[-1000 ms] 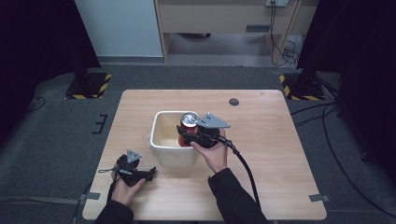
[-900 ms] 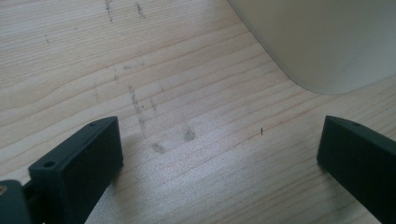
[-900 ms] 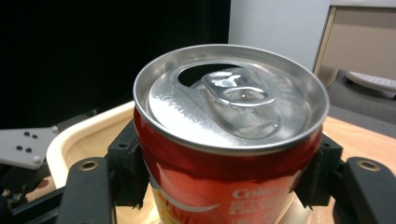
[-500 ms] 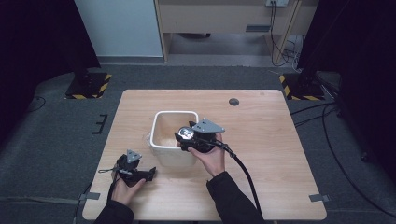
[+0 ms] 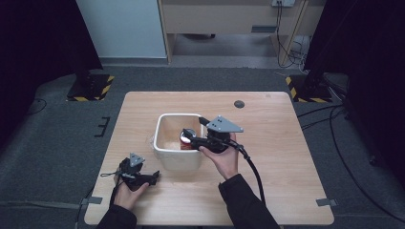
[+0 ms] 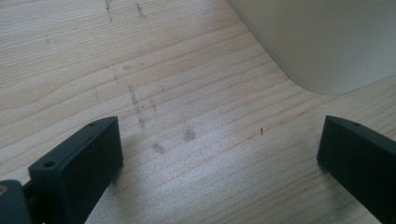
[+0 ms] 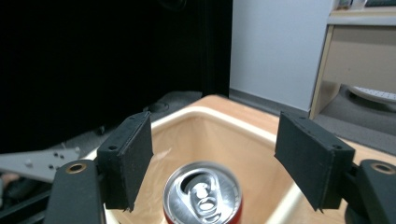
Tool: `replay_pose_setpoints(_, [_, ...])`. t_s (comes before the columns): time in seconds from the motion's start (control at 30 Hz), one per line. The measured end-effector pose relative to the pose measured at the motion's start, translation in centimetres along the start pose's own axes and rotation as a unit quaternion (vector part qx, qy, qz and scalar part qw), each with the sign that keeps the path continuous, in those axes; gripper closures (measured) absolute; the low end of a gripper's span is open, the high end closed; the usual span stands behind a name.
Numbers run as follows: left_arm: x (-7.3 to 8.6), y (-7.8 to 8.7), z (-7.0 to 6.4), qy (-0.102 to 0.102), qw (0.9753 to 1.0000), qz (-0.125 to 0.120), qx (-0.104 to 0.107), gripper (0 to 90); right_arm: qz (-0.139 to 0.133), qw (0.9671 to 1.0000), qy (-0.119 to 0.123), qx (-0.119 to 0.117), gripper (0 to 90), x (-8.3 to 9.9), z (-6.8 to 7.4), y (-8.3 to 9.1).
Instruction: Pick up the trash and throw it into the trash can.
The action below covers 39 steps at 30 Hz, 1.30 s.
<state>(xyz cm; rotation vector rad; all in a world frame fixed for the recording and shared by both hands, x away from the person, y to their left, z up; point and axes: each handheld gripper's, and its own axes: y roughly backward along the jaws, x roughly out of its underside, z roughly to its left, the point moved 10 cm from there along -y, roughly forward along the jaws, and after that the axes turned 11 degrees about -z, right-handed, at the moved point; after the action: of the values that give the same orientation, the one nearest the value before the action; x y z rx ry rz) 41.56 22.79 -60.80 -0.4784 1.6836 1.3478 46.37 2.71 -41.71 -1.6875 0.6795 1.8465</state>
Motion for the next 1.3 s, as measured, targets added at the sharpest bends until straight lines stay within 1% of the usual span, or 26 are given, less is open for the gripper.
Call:
replay_pose_setpoints(0.07, [0.0, 0.0, 0.0, 0.0, 1.0, 0.0, 0.0, 0.0, -0.01, 0.9999, -0.007, 0.003, 26.7, -1.0, -0.4, 0.7])
replay_pose_setpoints(0.13, [0.0, 0.0, 0.0, 0.0, 1.0, 0.0, 0.0, 0.0, -0.019, 0.9998, -0.007, 0.009, 25.8, -1.8, -1.0, 1.2])
replay_pose_setpoints(0.2, [0.0, 0.0, 0.0, 0.0, 1.0, 0.0, 0.0, 0.0, -0.024, 0.9995, -0.011, 0.016, 24.8, -2.3, -1.6, 1.8])
replay_pose_setpoints(0.23, [0.0, 0.0, 0.0, 0.0, 1.0, 0.0, 0.0, 0.0, -0.024, 0.9995, -0.011, 0.016, 24.8, -2.3, -1.6, 1.8])
replay_pose_setpoints(0.27, [0.0, 0.0, 0.0, 0.0, 1.0, 0.0, 0.0, 0.0, -0.027, 0.9993, -0.015, 0.023, 23.9, -2.7, -2.2, 2.4])
replay_pose_setpoints(0.3, [0.0, 0.0, 0.0, 0.0, 1.0, 0.0, 0.0, 0.0, -0.027, 0.9993, -0.015, 0.023, 23.9, -2.7, -2.2, 2.4])
replay_pose_setpoints(0.33, [0.0, 0.0, 0.0, 0.0, 1.0, 0.0, 0.0, 0.0, -0.027, 0.9991, -0.016, 0.029, 22.8, -2.8, -2.8, 2.9])
replay_pose_setpoints(0.47, [0.0, 0.0, 0.0, 0.0, 1.0, 0.0, 0.0, 0.0, -0.02, 0.9988, -0.02, 0.04, 20.7, -2.5, -3.8, 3.9])
replay_pose_setpoints(0.53, [0.0, 0.0, 0.0, 0.0, 1.0, 0.0, 0.0, 0.0, -0.01, 0.9986, -0.019, 0.048, 20.1, -2.0, -4.4, 4.5])
replay_pose_setpoints(0.57, [0.0, 0.0, 0.0, 0.0, 1.0, 0.0, 0.0, 0.0, -0.01, 0.9986, -0.019, 0.048, 20.1, -2.0, -4.4, 4.5])
replay_pose_setpoints(0.6, [0.0, 0.0, 0.0, 0.0, 1.0, 0.0, 0.0, 0.0, 0.004, 0.998, -0.02, 0.06, 19.5, -1.3, -5.0, 5.2])
replay_pose_setpoints(0.63, [0.0, 0.0, 0.0, 0.0, 1.0, 0.0, 0.0, 0.0, 0.007, 0.9978, -0.02, 0.062, 19.1, -1.1, -5.2, 5.4])
replay_pose_setpoints(0.7, [0.0, 0.0, 0.0, 0.0, 1.0, 0.0, 0.0, 0.0, 0.015, 0.9975, -0.024, 0.065, 18.5, -0.5, -5.5, 5.9])
replay_pose_setpoints(0.87, [0.0, 0.0, 0.0, 0.0, 1.0, 0.0, 0.0, 0.0, 0.037, 0.9963, -0.023, 0.074, 17.2, 1.2, -6.5, 7.0])
replay_pose_setpoints(0.9, [0.0, 0.0, 0.0, 0.0, 1.0, 0.0, 0.0, 0.0, 0.037, 0.9963, -0.023, 0.074, 17.2, 1.2, -6.5, 7.0])
replay_pose_setpoints(0.93, [0.0, 0.0, 0.0, 0.0, 1.0, 0.0, 0.0, 0.0, 0.045, 0.9957, -0.025, 0.077, 16.9, 1.8, -6.9, 7.5])
replay_pose_setpoints(0.97, [0.0, 0.0, 0.0, 0.0, 1.0, 0.0, 0.0, 0.0, 0.045, 0.9957, -0.025, 0.077, 16.9, 1.8, -6.9, 7.5])
replay_pose_setpoints(1.07, [0.0, 0.0, 0.0, 0.0, 1.0, 0.0, 0.0, 0.0, 0.056, 0.9945, -0.029, 0.084, 16.2, 3.0, -7.5, 8.3])
replay_pose_setpoints(1.13, [0.0, 0.0, 0.0, 0.0, 1.0, 0.0, 0.0, 0.0, 0.061, 0.9941, -0.029, 0.085, 16.1, 3.3, -7.6, 8.6])
replay_pose_setpoints(1.17, [0.0, 0.0, 0.0, 0.0, 1.0, 0.0, 0.0, 0.0, 0.07, 0.9933, -0.028, 0.088, 15.9, 4.0, -7.8, 9.1])
replay_pose_setpoints(1.2, [0.0, 0.0, 0.0, 0.0, 1.0, 0.0, 0.0, 0.0, 0.07, 0.9933, -0.028, 0.088, 15.9, 4.0, -7.8, 9.1])
replay_pose_setpoints(1.3, [0.0, 0.0, 0.0, 0.0, 1.0, 0.0, 0.0, 0.0, 0.087, 0.9917, -0.024, 0.091, 15.7, 5.2, -8.2, 10.1])
